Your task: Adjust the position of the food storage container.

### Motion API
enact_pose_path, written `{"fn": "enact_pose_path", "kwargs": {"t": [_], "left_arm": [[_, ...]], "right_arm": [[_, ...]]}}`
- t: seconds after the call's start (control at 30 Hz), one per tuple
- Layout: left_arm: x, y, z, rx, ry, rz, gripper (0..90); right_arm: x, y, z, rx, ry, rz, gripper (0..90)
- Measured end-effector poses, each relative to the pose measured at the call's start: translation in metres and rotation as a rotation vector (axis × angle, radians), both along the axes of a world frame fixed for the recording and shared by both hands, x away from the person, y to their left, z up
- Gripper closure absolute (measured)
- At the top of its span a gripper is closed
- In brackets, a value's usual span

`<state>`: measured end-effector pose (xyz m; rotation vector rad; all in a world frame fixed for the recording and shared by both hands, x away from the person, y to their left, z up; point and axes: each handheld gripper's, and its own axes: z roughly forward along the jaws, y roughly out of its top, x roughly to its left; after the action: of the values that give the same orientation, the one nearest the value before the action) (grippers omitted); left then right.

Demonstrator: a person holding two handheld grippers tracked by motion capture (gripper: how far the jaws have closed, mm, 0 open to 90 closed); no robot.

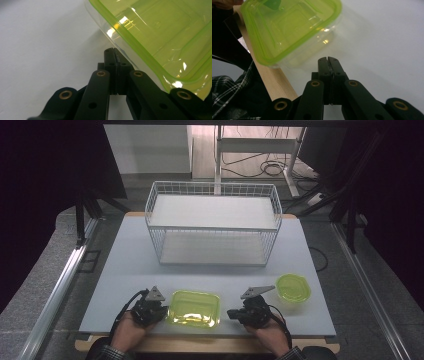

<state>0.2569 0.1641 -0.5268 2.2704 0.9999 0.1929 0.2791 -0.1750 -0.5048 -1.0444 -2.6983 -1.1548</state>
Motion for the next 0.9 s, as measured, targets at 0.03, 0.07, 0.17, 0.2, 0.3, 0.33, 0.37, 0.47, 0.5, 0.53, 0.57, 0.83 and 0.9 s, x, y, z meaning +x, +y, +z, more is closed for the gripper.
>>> {"fn": "enact_pose_path", "kwargs": {"t": [0.03,0.07,0.17,0.2,0.3,0.33,0.37,0.47,0.5,0.53,0.57,0.83,0.9], "left_arm": [[0.000,-0.002,0.000,-0.005,0.001,-0.003,90.0],[0.000,-0.004,0.000,-0.012,0.002,-0.003,90.0],[0.000,-0.009,0.001,-0.025,0.005,-0.015,90.0],[0.000,-0.009,0.001,-0.025,0.005,-0.015,90.0],[0.000,-0.016,0.001,-0.028,0.007,-0.015,90.0],[0.000,-0.018,0.001,-0.029,0.007,-0.016,90.0],[0.000,-0.018,0.001,-0.029,0.007,-0.016,90.0],[0.001,-0.023,0.000,-0.032,0.009,-0.027,90.0],[0.001,-0.023,0.000,-0.032,0.009,-0.027,90.0],[0.001,-0.025,0.000,-0.031,0.008,-0.031,90.0],[0.001,-0.027,0.000,-0.030,0.006,-0.031,90.0],[0.002,-0.037,0.001,-0.044,-0.007,-0.057,90.0],[0.002,-0.035,0.002,-0.059,-0.013,-0.048,90.0]], "right_arm": [[0.000,0.001,-0.001,0.002,0.004,0.001,89.1],[0.000,0.002,-0.001,0.001,0.008,0.003,89.0],[0.002,0.004,-0.002,-0.001,0.016,0.005,88.6],[0.002,0.004,-0.002,-0.001,0.016,0.005,88.6],[0.008,0.004,-0.003,-0.019,0.017,-0.003,88.6],[0.009,0.004,-0.003,-0.022,0.020,-0.006,88.6],[0.011,0.004,-0.003,-0.028,0.015,-0.009,88.6],[0.018,0.004,-0.002,-0.037,0.009,-0.018,88.6],[0.020,0.004,-0.001,-0.040,0.007,-0.021,88.5],[0.020,0.004,-0.001,-0.040,0.007,-0.021,88.5],[0.022,0.003,-0.001,-0.045,0.003,-0.023,88.5],[0.041,-0.003,0.003,-0.082,-0.032,-0.056,88.5],[0.042,-0.005,0.001,-0.089,-0.051,-0.058,87.5]]}}
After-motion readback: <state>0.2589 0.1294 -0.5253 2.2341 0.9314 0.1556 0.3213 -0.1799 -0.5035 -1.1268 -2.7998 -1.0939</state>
